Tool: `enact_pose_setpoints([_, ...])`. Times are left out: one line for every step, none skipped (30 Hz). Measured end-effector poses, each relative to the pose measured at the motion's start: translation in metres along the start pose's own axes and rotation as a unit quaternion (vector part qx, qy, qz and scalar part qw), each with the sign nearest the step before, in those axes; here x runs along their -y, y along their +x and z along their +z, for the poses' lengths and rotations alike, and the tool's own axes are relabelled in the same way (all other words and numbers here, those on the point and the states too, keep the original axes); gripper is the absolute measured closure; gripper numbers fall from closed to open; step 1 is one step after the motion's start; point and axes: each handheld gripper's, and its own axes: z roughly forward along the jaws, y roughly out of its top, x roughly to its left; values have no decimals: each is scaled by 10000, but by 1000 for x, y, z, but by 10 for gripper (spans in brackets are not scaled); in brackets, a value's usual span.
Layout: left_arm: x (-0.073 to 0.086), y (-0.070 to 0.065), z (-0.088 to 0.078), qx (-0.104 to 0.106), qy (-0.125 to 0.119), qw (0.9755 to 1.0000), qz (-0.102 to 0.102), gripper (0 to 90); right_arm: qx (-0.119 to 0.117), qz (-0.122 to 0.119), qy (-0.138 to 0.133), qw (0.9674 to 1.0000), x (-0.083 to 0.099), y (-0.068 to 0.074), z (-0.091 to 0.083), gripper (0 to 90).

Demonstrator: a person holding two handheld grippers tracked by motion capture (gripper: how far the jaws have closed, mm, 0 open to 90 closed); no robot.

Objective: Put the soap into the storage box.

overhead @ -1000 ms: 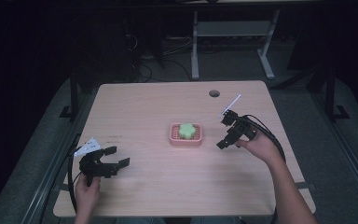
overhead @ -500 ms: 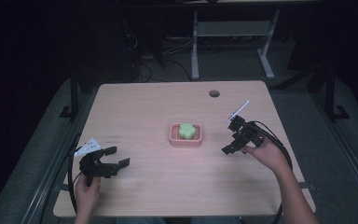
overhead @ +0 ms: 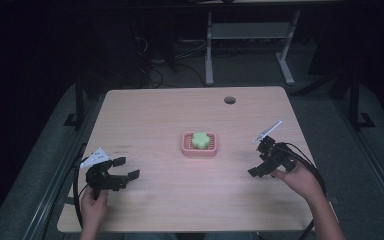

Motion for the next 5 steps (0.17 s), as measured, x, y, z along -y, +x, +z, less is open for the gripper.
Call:
enact_pose_setpoints([0, 0, 0, -2, 13, 10000, 24, 146, 10, 18, -5, 10000, 3, 0, 0, 221])
enact_pose_setpoints([0, 0, 0, -4, 16, 10000, 23, 146, 3, 42, -19, 10000, 7, 0, 0, 221])
enact_pose_setpoints([0, 0, 0, 2, 7, 10000, 2, 146, -6, 54, -29, 10000, 11, 1, 0, 221])
enact_pose_setpoints([0, 1, 0, 7, 3, 10000, 7, 146, 0, 71, -32, 10000, 14, 1, -1, 221])
enact_pose_setpoints([0, 0, 1, 1, 4, 10000, 12, 146, 13, 81, -41, 10000, 18, 1, -2, 221])
